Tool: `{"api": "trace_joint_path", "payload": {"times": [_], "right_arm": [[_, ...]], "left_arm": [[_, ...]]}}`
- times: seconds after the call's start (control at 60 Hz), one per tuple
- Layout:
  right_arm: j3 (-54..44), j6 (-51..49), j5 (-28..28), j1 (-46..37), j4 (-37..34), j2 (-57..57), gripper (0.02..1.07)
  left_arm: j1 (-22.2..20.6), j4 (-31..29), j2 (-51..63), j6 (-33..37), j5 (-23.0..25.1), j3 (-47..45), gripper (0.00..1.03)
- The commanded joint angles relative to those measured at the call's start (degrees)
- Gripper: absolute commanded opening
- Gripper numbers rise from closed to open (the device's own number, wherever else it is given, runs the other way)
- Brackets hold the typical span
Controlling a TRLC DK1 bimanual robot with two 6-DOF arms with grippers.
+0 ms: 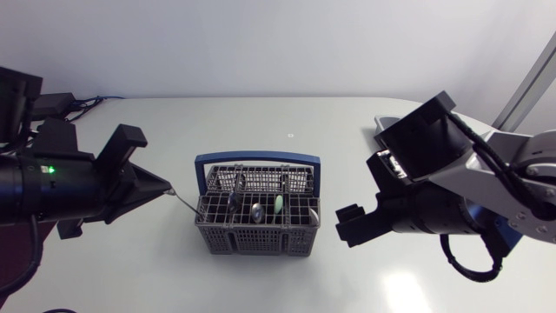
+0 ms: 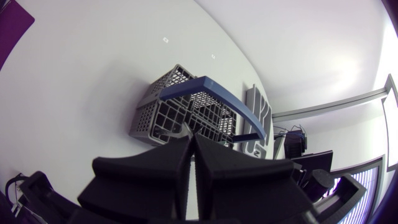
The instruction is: Unload the cutlery basket into the drawer organizer.
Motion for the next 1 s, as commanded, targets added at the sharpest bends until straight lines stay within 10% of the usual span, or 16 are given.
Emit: {"api": "trace_joint_path", "payload": {"times": [0.0,0.417,0.983], "right_arm": [[-1.55,1.01,0.56,0.73,0.29,-0.11,0.98],[-1.46,-6.98,0.21,3.54,0.81,-7.85,0.99],[0.56,-23.07,-13.86,4.95,3.98,-13.91,0.95]], "left_arm": [[0.79,-0.25,-1.34,0.93,0.37,2.40,0.04],[-2.73,-0.60,-4.51,0.93,0.46,5.30,0.04],[-12.48,3.01,8.94,-6.71,4.85,11.28,0.04]]}}
